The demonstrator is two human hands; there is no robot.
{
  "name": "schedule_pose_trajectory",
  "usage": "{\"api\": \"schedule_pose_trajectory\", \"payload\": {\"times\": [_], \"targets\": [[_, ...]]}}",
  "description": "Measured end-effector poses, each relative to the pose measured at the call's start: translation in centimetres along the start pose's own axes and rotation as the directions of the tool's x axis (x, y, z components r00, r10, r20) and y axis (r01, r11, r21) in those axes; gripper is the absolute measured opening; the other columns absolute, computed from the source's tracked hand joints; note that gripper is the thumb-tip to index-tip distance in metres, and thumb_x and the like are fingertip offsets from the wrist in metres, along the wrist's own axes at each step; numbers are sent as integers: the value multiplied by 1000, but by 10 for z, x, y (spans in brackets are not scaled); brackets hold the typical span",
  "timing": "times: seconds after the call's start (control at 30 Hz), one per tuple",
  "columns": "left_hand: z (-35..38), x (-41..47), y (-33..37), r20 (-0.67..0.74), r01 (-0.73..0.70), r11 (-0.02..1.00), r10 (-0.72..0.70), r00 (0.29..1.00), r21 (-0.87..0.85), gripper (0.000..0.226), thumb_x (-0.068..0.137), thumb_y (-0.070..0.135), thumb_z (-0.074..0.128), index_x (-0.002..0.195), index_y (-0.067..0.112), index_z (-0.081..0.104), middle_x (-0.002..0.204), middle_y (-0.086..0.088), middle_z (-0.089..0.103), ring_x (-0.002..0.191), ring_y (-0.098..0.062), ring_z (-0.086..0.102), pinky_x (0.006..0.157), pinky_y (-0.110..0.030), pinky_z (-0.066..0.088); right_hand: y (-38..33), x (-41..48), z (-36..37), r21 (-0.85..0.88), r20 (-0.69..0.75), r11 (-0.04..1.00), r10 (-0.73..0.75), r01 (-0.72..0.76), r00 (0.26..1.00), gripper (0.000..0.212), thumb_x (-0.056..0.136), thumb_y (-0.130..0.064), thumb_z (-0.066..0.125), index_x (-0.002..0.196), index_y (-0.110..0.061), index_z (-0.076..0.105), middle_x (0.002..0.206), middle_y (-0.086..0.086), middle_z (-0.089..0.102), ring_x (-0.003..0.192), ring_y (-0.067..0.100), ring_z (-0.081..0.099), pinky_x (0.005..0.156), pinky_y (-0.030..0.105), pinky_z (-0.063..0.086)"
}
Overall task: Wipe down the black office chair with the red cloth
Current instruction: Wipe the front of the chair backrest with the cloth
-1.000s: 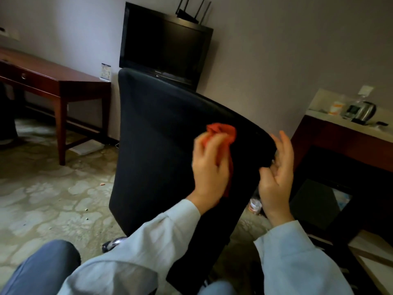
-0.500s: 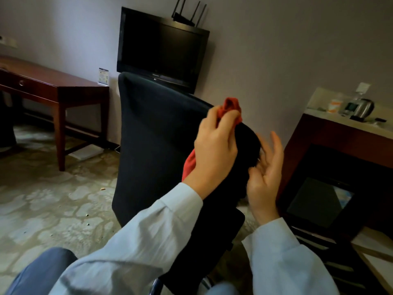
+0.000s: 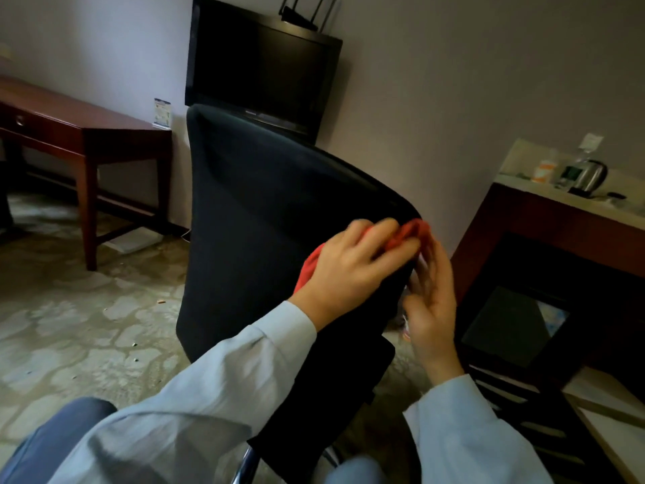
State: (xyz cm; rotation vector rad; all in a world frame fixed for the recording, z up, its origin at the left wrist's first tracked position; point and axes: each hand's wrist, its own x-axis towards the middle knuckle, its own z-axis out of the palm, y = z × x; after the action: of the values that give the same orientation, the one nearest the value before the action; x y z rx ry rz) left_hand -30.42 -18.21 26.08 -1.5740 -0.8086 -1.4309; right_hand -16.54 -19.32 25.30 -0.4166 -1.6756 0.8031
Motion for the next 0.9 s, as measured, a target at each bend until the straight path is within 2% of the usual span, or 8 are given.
{"api": "schedule_pose_trajectory", "payload": {"times": [0.07,0.2,0.33,0.47,0.57,0.7,0.83,0.9], "targets": [[-3,3,-2,-40,350,932,-355,934,-97,21,89,35,59,106,24,54,109,-3,50,85,-26,58,66,-41,54,3,0,7,-84,27,996,6,-4,1000,75,78,10,41,140,-31,30,143,-12,41,136,11,36,110,36,35],[-5,-18,-10,-28,451,889,-454,890,-73,19,93,22,46,112,22,48,116,-14,53,86,-31,62,61,-35,55,9,0,22,-229,-18,973,7,-11,1000,83,84,5,49,142,-41,12,149,-9,25,137,6,30,112,39,33],[-9,-52,-9,54,626,776,-623,780,-75,34,89,34,47,122,25,41,124,-13,51,94,-24,59,65,-37,55,17,-5,36,-322,-65,947,-26,3,998,88,81,-5,50,132,-55,-2,153,-5,11,142,9,17,116,39,24],[0,-67,9,83,597,797,-592,802,-89,54,85,46,55,131,23,37,133,-5,33,112,-23,46,89,-30,44,24,-6,36,-342,-72,939,-62,34,995,88,79,0,43,133,-53,-2,149,-18,10,141,-1,15,116,30,21],[8,-70,-2,27,566,818,-566,824,-103,37,91,32,50,126,25,42,128,-5,36,102,-31,56,80,-38,53,29,-10,34,-379,-81,924,-94,57,992,88,79,1,44,132,-52,-1,145,-23,11,137,-7,16,113,18,20],[13,-77,-35,-48,443,896,-444,895,-29,29,90,19,50,119,24,49,119,-7,41,87,-35,62,63,-38,55,41,-16,40,-425,-110,905,-62,9,992,89,82,-7,49,129,-60,-4,151,-8,4,143,7,8,117,29,15],[10,-80,-63,-121,533,846,-529,840,2,32,86,12,49,116,22,50,116,-15,50,90,-35,63,68,-33,53,53,-15,44,-512,-91,857,-121,58,989,85,85,-10,53,140,-46,-1,154,17,-3,141,9,3,110,7,10],[4,-81,-80,-142,620,784,-614,777,1,33,86,12,48,117,24,50,113,-20,53,93,-31,60,71,-30,48,60,-14,46,-554,-58,824,-180,118,982,80,86,-18,52,145,-33,1,152,15,-2,141,6,2,110,6,9]]}}
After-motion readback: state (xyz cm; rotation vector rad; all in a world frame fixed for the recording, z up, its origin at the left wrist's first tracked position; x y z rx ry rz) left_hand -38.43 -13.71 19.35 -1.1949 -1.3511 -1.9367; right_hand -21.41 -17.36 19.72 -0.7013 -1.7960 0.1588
